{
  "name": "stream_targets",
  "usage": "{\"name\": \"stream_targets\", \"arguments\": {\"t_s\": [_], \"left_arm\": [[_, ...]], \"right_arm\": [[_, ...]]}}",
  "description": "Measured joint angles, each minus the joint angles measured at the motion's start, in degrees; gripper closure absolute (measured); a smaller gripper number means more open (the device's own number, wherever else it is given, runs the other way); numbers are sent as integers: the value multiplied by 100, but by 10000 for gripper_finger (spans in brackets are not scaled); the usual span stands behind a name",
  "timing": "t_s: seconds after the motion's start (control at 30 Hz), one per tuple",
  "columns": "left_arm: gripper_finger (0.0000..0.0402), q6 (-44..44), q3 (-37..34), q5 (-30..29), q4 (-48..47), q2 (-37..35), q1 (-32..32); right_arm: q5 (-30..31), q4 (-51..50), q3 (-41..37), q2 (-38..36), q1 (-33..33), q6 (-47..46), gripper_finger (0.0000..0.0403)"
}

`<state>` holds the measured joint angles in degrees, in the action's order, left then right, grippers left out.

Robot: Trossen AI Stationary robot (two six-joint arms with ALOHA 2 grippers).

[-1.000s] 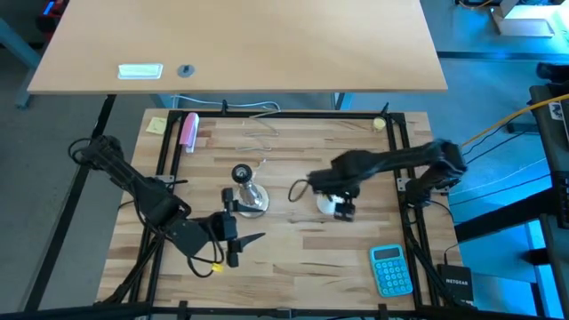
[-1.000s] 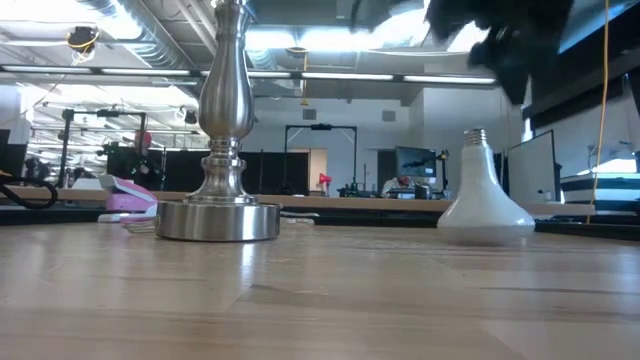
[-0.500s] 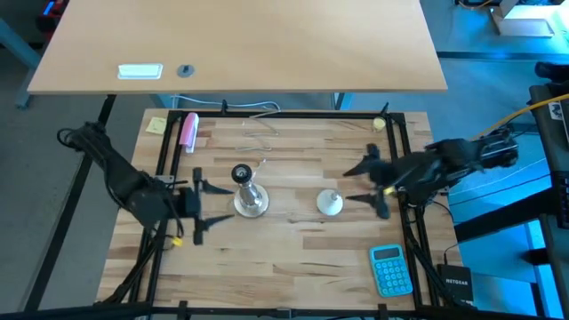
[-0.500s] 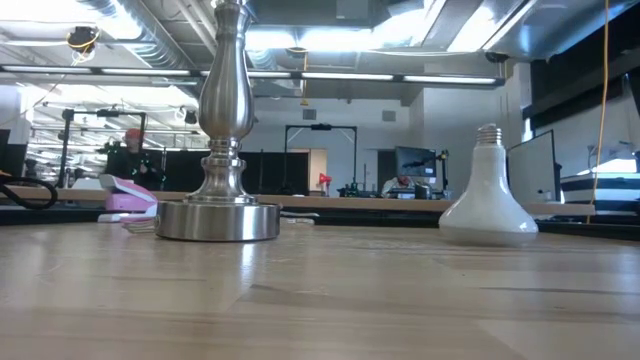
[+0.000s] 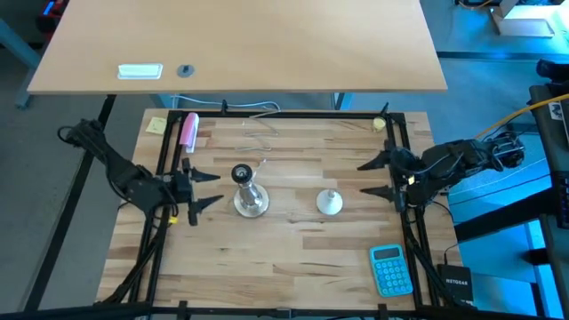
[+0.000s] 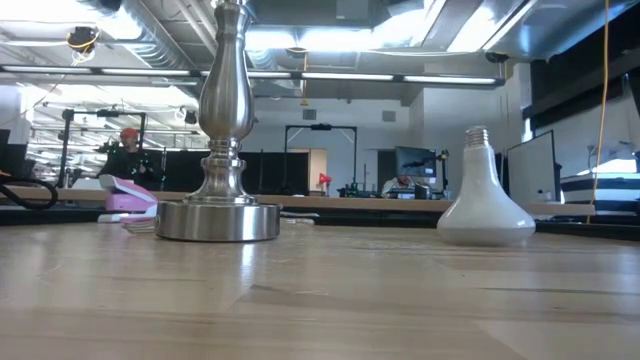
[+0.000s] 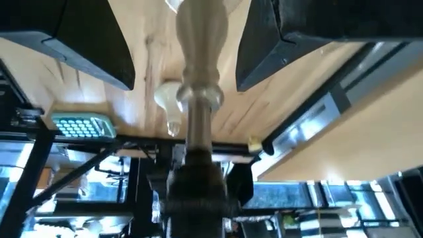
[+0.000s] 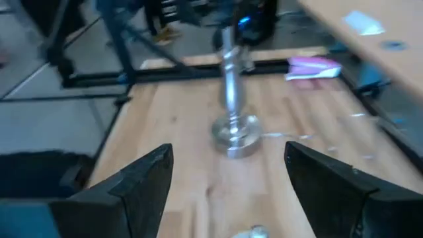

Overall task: Screw lightbulb
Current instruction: Return to Home Position

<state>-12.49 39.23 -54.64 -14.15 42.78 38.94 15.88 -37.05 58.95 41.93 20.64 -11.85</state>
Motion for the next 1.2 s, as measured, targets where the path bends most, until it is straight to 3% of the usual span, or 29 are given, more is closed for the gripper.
{"name": "stream_targets", "arguments": {"t_s": [0.07,0.2,0.37,0.53,0.77,1.0,1.2], "left_arm": [[149,44,-156,4,27,23,-8],[149,1126,-806,219,693,-92,-135],[149,2026,-1497,1313,1949,-869,-513],[149,2123,-1931,2137,1952,-1838,-797],[149,1781,-2546,2162,1931,-2751,-837],[149,1937,-2827,2164,1933,-3388,-835],[149,1786,-3134,2164,1962,-3951,-872]], "right_arm": [[-326,-4,-125,13,0,198,111],[-862,167,-715,-84,-4,633,111],[-958,1580,-1581,-474,-223,1144,111],[-1054,2604,-2242,-761,-716,1516,111],[-1539,2939,-2944,-818,-1274,1292,111],[-2127,4258,-3856,-1139,-1571,1022,111],[-2151,4847,-4591,-1728,-1824,503,111]]}}
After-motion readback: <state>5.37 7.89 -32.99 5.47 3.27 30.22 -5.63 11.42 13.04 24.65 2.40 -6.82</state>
